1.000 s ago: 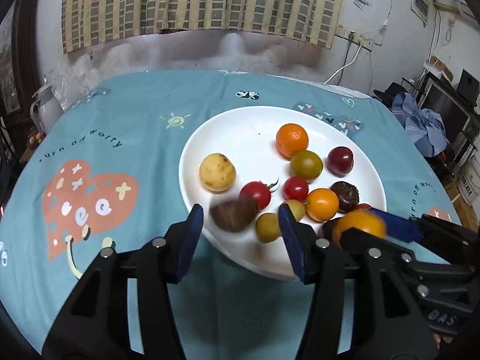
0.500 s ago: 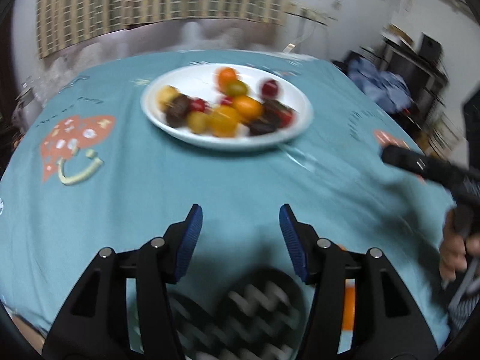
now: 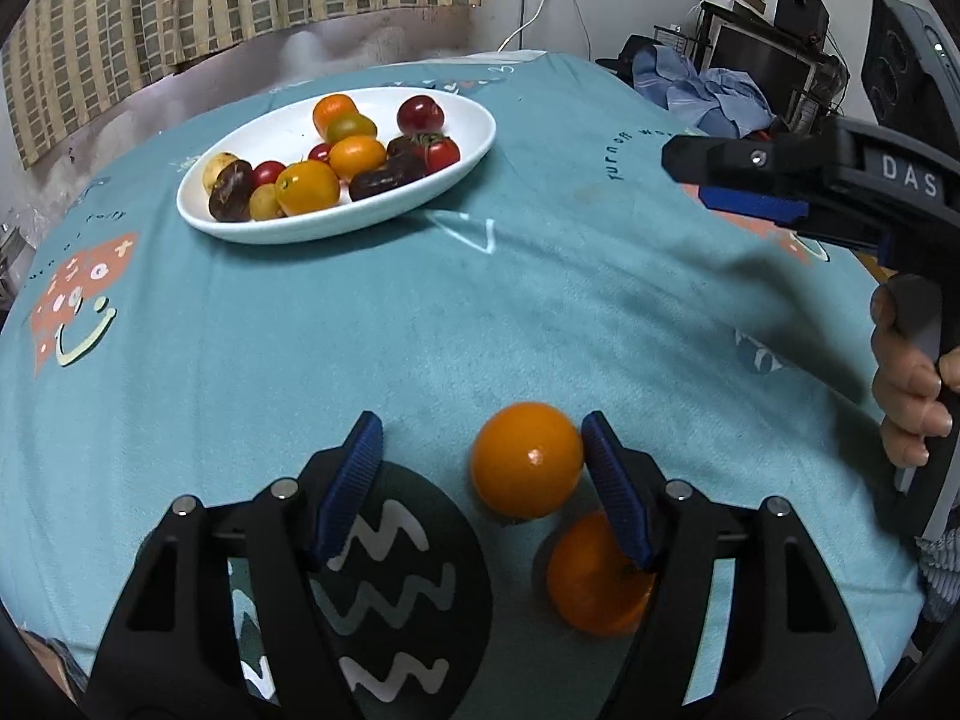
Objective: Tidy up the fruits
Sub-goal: 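Grasp a tangerine with the left tool while the right tool grasps another tangerine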
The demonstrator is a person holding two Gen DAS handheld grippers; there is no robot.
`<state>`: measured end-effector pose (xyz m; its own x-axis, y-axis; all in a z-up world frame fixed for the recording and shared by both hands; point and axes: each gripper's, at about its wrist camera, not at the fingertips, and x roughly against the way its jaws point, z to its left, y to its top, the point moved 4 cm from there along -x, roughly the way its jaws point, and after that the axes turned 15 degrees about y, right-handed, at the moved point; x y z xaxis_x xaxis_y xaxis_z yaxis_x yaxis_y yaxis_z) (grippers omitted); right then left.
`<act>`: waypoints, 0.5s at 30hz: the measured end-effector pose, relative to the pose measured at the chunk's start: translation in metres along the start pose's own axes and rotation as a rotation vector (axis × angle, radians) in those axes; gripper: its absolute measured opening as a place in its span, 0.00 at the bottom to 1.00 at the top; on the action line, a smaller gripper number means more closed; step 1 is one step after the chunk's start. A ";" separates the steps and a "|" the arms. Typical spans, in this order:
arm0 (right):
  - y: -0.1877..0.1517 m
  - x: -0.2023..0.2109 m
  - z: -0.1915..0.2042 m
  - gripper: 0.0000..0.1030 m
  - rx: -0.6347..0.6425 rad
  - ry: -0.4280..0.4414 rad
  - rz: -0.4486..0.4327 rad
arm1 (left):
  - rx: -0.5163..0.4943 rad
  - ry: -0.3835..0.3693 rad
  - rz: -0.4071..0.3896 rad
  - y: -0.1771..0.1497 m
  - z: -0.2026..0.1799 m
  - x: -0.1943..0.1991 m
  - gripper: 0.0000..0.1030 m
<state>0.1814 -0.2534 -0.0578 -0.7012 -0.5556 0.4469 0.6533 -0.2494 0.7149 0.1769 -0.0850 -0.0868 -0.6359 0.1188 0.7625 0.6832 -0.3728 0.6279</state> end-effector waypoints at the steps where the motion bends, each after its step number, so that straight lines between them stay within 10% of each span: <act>1: 0.000 0.000 0.000 0.60 -0.001 0.000 0.002 | 0.001 -0.009 0.006 -0.001 0.000 -0.001 0.65; 10: -0.001 0.000 0.000 0.60 0.003 0.003 0.003 | 0.029 -0.120 0.019 -0.002 -0.003 -0.005 0.37; 15: -0.003 -0.001 0.011 0.60 0.043 0.039 0.021 | 0.143 0.070 -0.057 0.009 0.049 0.003 0.37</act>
<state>0.1767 -0.2435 -0.0546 -0.6753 -0.5908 0.4415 0.6544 -0.2038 0.7281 0.1984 -0.0433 -0.0710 -0.6955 0.0699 0.7151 0.6860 -0.2317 0.6898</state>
